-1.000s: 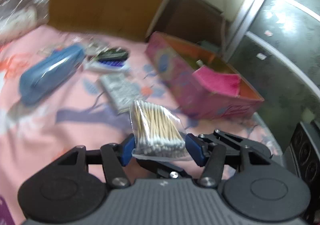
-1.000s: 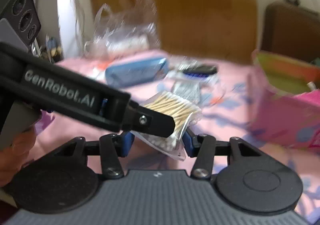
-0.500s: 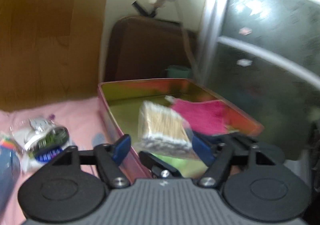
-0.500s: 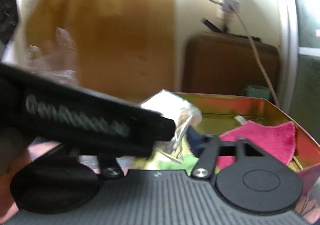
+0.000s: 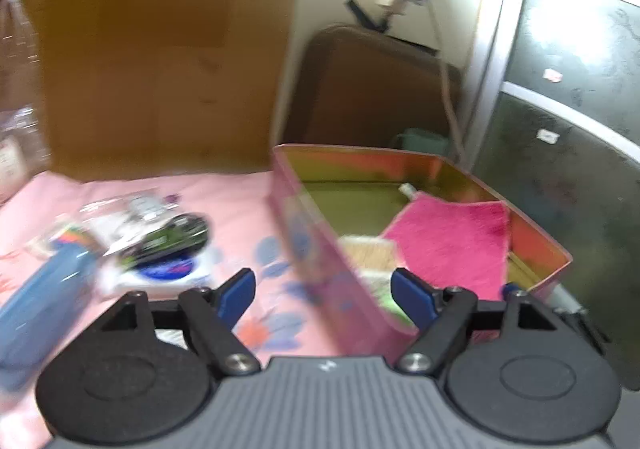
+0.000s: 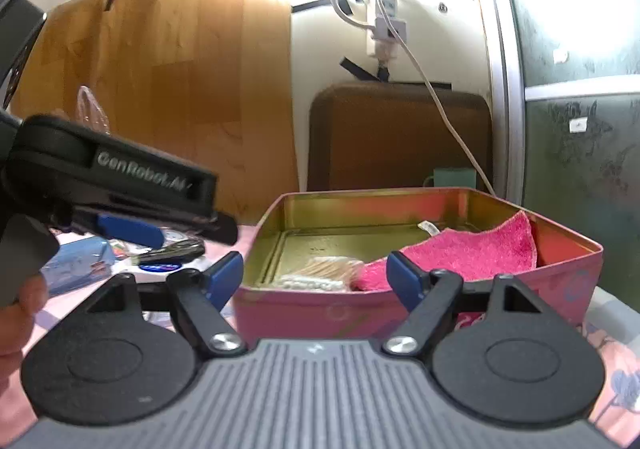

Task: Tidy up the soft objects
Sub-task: 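Move the left tool back to the white boxed item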

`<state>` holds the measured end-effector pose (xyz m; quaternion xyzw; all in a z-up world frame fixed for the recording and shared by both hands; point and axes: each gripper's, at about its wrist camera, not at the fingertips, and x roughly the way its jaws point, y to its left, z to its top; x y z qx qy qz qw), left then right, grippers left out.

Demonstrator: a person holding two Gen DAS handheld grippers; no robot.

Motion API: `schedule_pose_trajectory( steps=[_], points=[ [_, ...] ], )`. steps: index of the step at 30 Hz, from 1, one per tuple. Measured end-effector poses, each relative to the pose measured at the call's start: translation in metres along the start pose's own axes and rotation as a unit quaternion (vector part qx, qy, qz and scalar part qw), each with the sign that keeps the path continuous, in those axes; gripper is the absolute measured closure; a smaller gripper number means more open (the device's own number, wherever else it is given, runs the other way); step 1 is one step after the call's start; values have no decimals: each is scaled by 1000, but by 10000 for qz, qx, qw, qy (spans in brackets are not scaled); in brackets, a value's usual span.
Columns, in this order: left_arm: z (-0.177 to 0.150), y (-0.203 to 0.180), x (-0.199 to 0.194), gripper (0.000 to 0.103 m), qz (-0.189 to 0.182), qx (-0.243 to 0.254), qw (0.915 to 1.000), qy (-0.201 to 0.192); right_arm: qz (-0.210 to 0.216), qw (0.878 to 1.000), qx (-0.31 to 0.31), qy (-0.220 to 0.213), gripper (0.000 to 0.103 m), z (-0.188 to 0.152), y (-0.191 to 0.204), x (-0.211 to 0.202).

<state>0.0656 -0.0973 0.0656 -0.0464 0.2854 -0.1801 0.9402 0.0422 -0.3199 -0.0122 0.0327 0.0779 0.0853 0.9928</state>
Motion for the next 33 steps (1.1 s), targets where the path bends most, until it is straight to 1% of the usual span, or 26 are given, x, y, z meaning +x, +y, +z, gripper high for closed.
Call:
schedule_pose_trajectory(
  steps=[2, 6, 9, 11, 15, 19, 24, 26, 31, 33],
  points=[
    [-8, 11, -11, 26, 216, -29, 9998, 43, -1, 10000, -38, -80, 22, -2, 9, -7],
    [-22, 32, -27, 25, 554, -113, 9984, 97, 140, 9996, 61, -228, 22, 0, 22, -17],
    [-32, 49, -33, 25, 762, -196, 9967, 196, 426, 9986, 306, -91, 22, -1, 29, -18],
    [-39, 60, -35, 25, 870, -245, 9956, 262, 527, 9979, 376, 40, 22, -3, 38, -18],
    [-50, 83, -38, 25, 1133, -398, 9922, 324, 633, 9975, 250, 192, 23, -5, 55, -19],
    [-57, 99, -43, 25, 1400, -394, 9890, 279, 675, 9972, 170, 255, 23, -5, 67, -20],
    [-61, 114, -50, 24, 1584, -422, 9862, 223, 659, 9972, 58, 346, 23, -6, 82, -20],
    [-63, 119, -53, 17, 1668, -429, 9849, 174, 693, 9969, -17, 373, 23, -6, 87, -18],
    [-72, 128, -56, 16, 1901, -329, 9812, 93, 797, 9954, -225, 479, 23, -8, 101, -17],
    [-74, 133, -57, 16, 1826, -423, 9822, 123, 848, 9944, -319, 550, 23, -8, 105, -15]
  ],
)
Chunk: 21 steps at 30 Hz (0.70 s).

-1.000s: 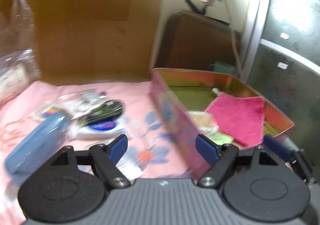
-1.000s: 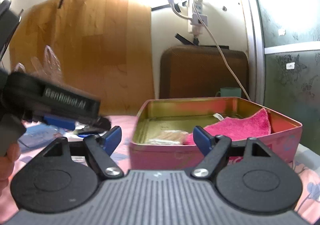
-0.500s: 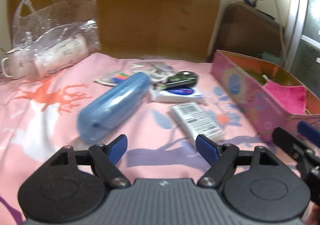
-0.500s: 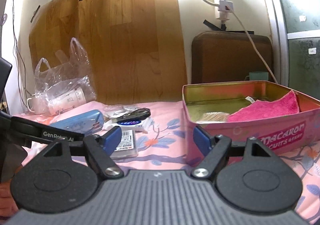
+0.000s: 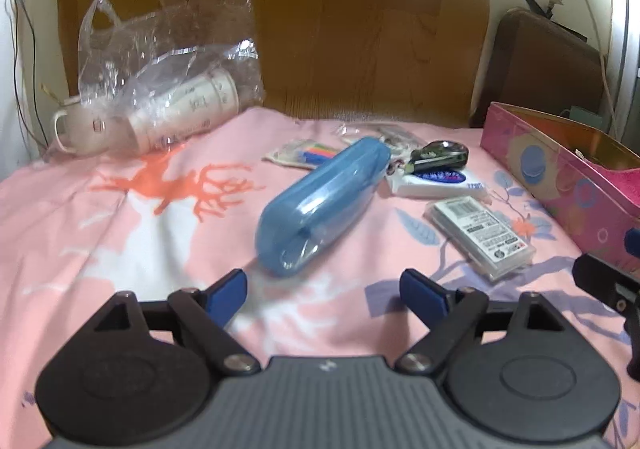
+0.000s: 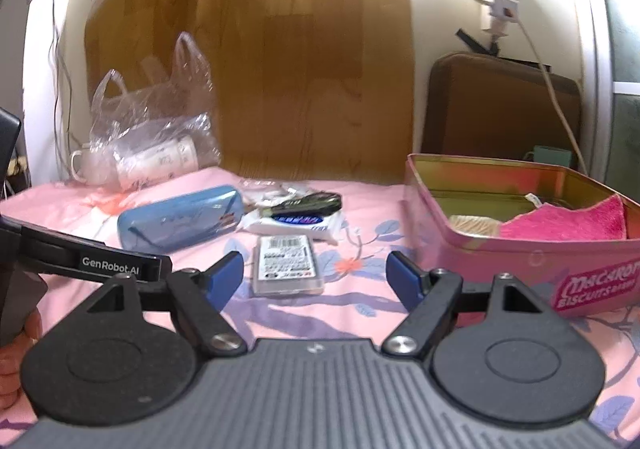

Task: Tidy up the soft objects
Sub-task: 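Move the left tool back to the white boxed item, then grasp the white boxed item with the left tool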

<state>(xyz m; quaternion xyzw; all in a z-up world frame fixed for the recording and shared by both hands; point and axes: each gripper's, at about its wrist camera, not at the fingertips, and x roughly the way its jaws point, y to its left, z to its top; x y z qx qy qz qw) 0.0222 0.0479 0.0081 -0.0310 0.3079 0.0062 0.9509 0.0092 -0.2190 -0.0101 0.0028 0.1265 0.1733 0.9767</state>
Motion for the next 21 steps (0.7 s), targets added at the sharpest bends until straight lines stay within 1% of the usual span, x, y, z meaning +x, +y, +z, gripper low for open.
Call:
schedule_pose_trajectory(
  steps=[2, 5, 9, 10, 12, 15, 18, 19, 20, 21],
  points=[
    [0, 3, -2, 16, -57, -67, 9999, -85, 37, 9999, -92, 103, 23, 0, 4, 3],
    [-1, 0, -3, 16, -131, -30, 9998, -126, 99, 9993, -160, 313, 23, 0, 6, 9],
    [-2, -1, -5, 16, -206, -11, 9995, -234, 242, 9971, -180, 702, 24, -1, 8, 22],
    [-2, 0, -5, 16, -228, -46, 9994, -244, 307, 9961, -157, 807, 25, 0, 8, 26],
    [-1, 4, -5, 16, -281, -190, 9992, -228, 429, 9939, -70, 1014, 27, 1, 8, 37],
    [0, 11, -2, 16, -318, -411, 9985, -169, 400, 9931, -129, 1094, 26, 7, 11, 58],
    [0, 12, -1, 16, -354, -457, 9982, -153, 506, 9879, -195, 1452, 27, 13, 13, 85],
    [0, 12, -2, 16, -354, -439, 9983, -163, 525, 9857, -184, 1590, 39, 14, 14, 92],
    [0, 10, -2, 16, -360, -408, 9984, -181, 560, 9844, -150, 1662, 43, 14, 12, 97],
    [0, 10, -3, 16, -376, -386, 9984, -196, 601, 9849, -134, 1620, 43, 14, 11, 96]
  ],
)
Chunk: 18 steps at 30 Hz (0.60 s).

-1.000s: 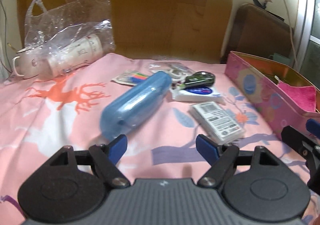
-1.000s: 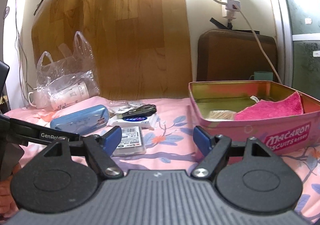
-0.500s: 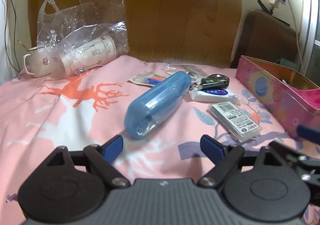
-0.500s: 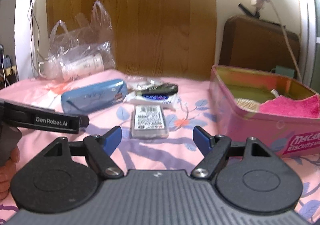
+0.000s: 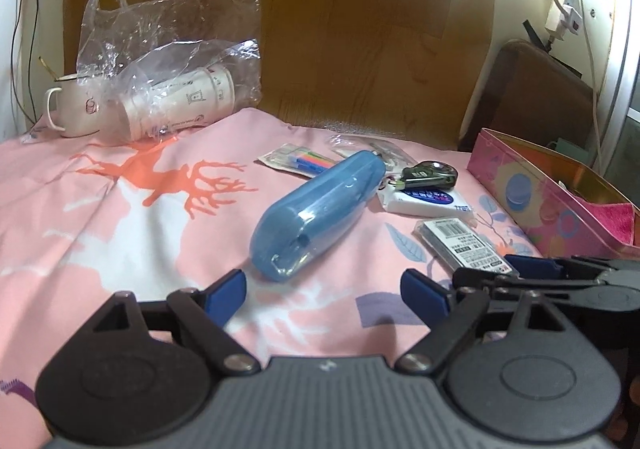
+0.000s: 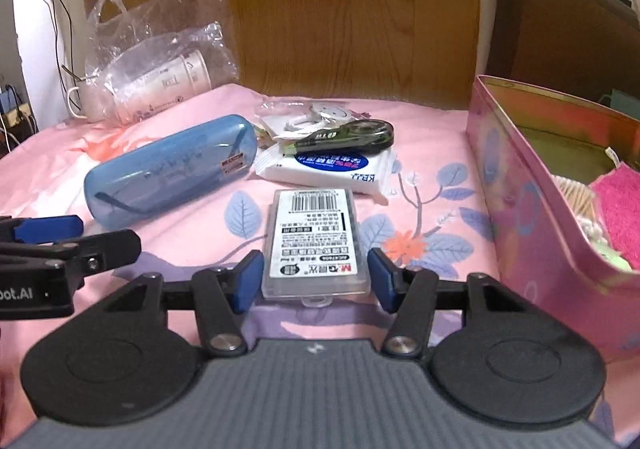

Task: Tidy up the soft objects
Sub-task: 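Grasp the white boxed item with the left tool, then drop the white box into the pink tin beside the towel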

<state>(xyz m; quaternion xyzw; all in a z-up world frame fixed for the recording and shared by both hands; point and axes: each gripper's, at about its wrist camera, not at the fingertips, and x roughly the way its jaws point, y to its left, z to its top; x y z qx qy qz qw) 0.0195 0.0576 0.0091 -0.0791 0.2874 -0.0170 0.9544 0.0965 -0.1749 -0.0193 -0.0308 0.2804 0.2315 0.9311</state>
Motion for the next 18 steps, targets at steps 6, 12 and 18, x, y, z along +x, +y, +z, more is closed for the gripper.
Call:
schedule_pose_trajectory(
  steps=[6, 12, 18],
  points=[
    [1, 1, 1, 20, -749, -160, 9964, 371, 296, 9994, 148, -128, 43, -19, -4, -26],
    [3, -20, 2, 35, -2146, -786, 9670, 1130, 923, 9924, 787, -193, 44, -44, -18, -64],
    [2, -53, 9, 70, -2223, -642, 9634, 1355, 1567, 9741, 1609, -274, 44, -56, -35, -76]
  ],
)
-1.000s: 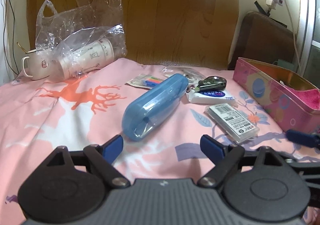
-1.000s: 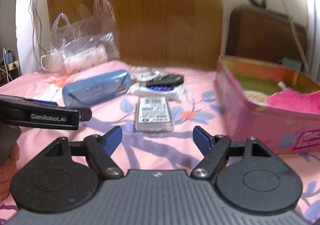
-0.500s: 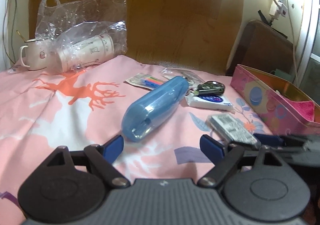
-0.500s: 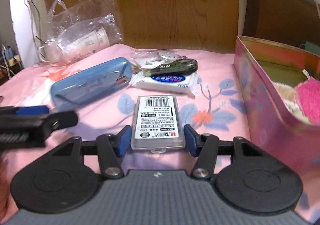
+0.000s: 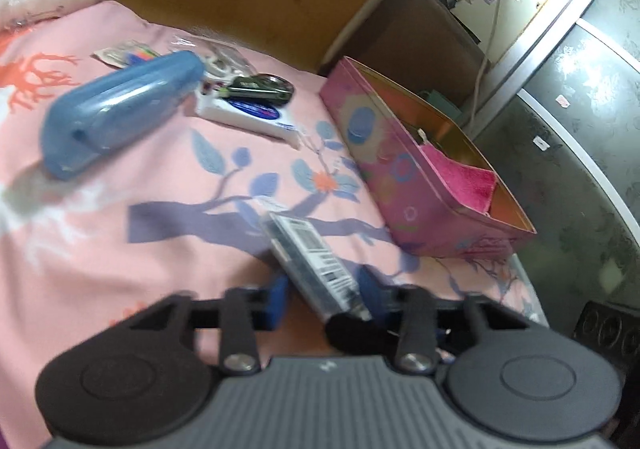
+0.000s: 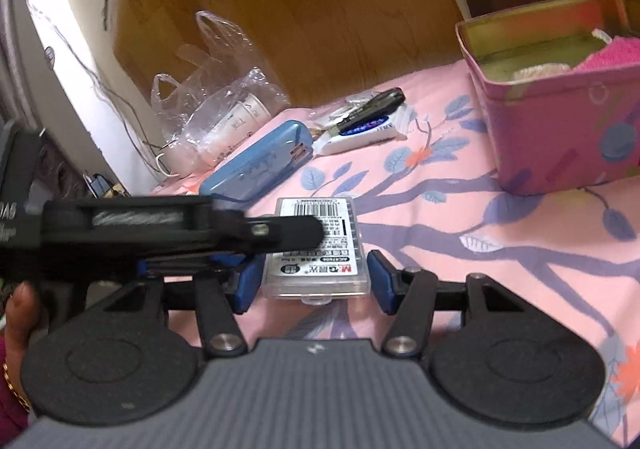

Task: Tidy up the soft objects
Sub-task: 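Drop the white box into the pink tin beside the towel, then withdraw the open left tool from the tin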

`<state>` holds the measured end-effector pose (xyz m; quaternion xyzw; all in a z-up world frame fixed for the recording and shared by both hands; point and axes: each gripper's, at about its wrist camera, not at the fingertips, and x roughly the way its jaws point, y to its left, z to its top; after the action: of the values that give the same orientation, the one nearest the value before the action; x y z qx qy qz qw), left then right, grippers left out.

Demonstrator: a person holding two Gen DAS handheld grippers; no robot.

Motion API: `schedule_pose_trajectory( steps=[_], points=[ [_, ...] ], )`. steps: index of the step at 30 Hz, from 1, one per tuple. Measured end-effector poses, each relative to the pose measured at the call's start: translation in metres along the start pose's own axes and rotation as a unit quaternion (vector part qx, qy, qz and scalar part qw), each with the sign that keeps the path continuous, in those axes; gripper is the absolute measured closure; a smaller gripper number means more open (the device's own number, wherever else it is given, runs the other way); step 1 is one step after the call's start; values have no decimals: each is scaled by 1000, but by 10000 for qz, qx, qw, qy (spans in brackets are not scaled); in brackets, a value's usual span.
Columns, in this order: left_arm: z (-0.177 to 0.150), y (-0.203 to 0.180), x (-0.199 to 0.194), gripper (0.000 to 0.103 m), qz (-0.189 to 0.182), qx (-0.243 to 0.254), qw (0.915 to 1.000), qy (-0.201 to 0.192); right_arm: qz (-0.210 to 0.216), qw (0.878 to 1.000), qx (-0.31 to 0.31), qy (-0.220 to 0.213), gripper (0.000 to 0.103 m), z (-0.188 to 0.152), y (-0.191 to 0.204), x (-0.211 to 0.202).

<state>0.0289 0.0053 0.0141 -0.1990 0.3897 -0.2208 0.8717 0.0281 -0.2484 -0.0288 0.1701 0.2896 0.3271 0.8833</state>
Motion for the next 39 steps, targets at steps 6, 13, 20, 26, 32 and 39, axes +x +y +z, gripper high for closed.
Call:
schedule_pose_trajectory(
  steps=[6, 13, 20, 26, 32, 39],
  points=[
    [18, -39, -1, 71, -234, 486, 9982, -246, -172, 9977, -409, -520, 44, 2, 6, -21],
    [55, -124, 46, 68, -516, 1477, 9872, -311, -1008, 9762, -990, -1648, 44, 27, -11, -59],
    [78, -178, 127, 58, -401, 1892, 9810, -146, -1811, 9607, -790, -1951, 43, 58, -70, -75],
    [80, -191, 156, 40, 419, 2202, 9726, -617, -2491, 9389, -956, -2175, 40, 83, -119, -47],
    [72, -175, 127, 30, 500, 2082, 9712, -1049, -2320, 9429, -648, -2302, 40, 80, -130, -57],
    [63, -154, 94, 29, 957, 1818, 9736, -993, -2413, 9400, -621, -2332, 40, 74, -124, -58]
  ],
)
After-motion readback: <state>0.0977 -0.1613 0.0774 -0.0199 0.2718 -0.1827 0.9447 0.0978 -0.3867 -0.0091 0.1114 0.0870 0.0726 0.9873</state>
